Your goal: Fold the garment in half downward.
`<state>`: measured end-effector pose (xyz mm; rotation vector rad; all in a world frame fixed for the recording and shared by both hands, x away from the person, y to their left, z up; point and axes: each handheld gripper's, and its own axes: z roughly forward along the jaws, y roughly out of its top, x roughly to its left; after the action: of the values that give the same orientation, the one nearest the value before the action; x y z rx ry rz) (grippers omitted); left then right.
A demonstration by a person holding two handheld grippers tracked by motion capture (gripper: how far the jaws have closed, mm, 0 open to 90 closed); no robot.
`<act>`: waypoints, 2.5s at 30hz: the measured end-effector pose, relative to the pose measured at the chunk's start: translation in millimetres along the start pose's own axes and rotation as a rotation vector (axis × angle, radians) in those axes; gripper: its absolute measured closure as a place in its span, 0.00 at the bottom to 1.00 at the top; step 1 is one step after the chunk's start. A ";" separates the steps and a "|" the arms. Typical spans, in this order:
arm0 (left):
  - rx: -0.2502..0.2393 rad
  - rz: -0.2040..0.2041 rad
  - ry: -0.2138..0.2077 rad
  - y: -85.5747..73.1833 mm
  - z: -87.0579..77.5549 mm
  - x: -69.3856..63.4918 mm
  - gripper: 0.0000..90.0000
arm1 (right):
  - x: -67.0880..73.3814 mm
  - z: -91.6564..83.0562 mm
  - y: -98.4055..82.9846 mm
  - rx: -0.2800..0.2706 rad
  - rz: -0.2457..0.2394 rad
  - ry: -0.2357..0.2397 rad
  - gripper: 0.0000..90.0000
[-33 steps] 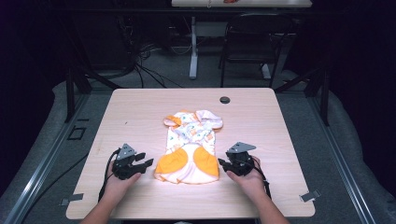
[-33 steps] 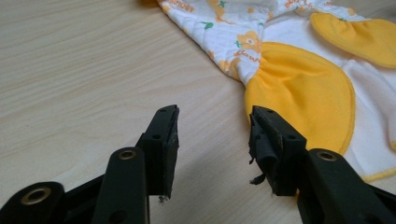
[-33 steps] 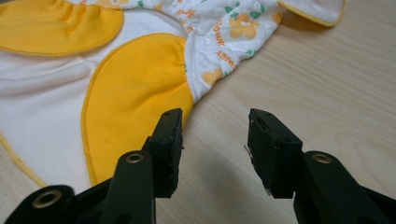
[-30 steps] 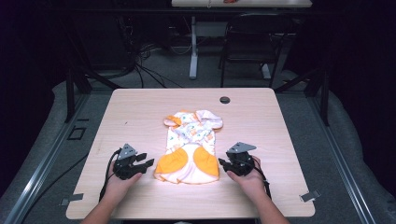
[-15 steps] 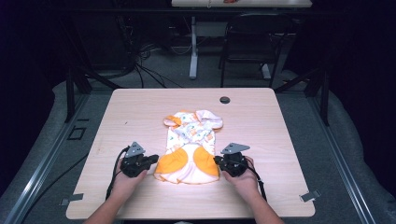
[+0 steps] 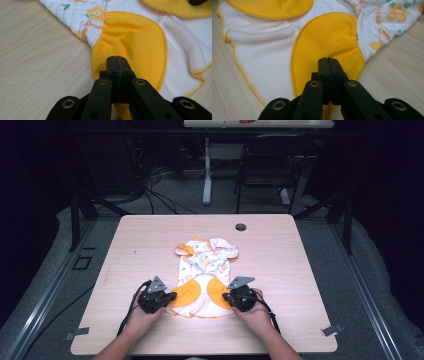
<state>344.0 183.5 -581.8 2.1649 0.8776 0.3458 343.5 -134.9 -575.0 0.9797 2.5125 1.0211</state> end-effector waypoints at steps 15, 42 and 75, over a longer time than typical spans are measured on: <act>0.040 -0.020 -0.045 -16.1 -20.9 -23.9 1.00 | 25.1 -16.7 -15.1 0.032 -0.043 0.047 1.00; 0.010 -0.002 -0.073 -18.2 -39.2 -32.6 0.98 | 40.8 -31.7 -17.4 -0.023 -0.066 0.112 0.92; 0.019 -0.060 -0.053 74.0 17.4 42.3 1.00 | -51.8 -1.1 59.2 0.051 0.011 0.045 1.00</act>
<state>418.8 167.7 -540.2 2.1502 0.9175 0.2496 410.4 -139.2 -533.9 0.9961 2.5839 0.9977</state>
